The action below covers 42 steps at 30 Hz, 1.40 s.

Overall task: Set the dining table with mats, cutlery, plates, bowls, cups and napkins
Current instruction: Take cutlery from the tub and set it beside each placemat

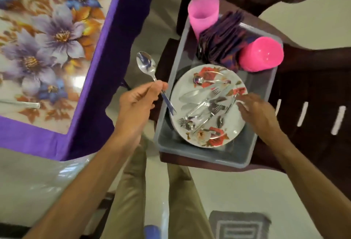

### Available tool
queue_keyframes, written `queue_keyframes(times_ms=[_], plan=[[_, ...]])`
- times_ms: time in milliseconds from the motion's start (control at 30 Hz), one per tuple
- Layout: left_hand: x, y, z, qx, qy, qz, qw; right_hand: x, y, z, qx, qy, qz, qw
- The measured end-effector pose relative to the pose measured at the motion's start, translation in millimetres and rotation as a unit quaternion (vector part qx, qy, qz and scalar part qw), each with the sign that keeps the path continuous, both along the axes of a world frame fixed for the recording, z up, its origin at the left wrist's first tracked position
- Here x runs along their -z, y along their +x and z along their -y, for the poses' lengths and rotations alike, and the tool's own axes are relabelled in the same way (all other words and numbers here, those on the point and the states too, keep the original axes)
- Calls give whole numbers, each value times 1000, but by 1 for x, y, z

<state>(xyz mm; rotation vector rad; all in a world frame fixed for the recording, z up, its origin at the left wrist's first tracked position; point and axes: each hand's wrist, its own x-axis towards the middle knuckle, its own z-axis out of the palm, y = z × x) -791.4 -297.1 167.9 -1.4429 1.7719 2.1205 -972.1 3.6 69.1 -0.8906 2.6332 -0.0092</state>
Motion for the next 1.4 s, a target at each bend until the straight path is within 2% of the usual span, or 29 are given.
queue_keyframes(times_ms=[100,167,333,500,633,833,1000,1067,1100,1167,1200,1267,1333,1400], plan=[[4,-3,1,-4,-18,15,1000,15,13,28,-165,-9,-6,986],[4,-2,5,-4,-34,22,999,23,17,42,-203,0,10,979],[4,1,15,17,-45,18,999,35,34,79,-200,-49,0,979],[6,5,22,4,-45,19,999,39,40,118,-177,3,97,979],[6,9,27,-5,-41,15,999,39,38,126,-190,24,115,975],[8,19,33,-19,-36,10,999,39,23,127,-58,-69,162,983],[-2,26,39,-32,-57,0,998,-13,-1,126,56,-186,205,959],[-9,28,43,-52,-62,2,997,-55,-14,129,137,-274,188,933],[-13,28,46,-60,-63,2,996,-81,-20,132,183,-330,182,908],[-23,24,52,-73,-65,-5,995,-128,-35,139,274,-459,216,817],[-29,22,55,-81,-67,-9,994,-147,-40,142,309,-497,253,771],[-45,14,62,-103,-78,-30,991,-174,-47,153,350,-534,319,700],[-62,7,73,-121,-92,-54,987,-192,-49,166,357,-546,357,668],[-76,3,89,-140,-94,-67,983,-204,-52,183,345,-551,377,660]])
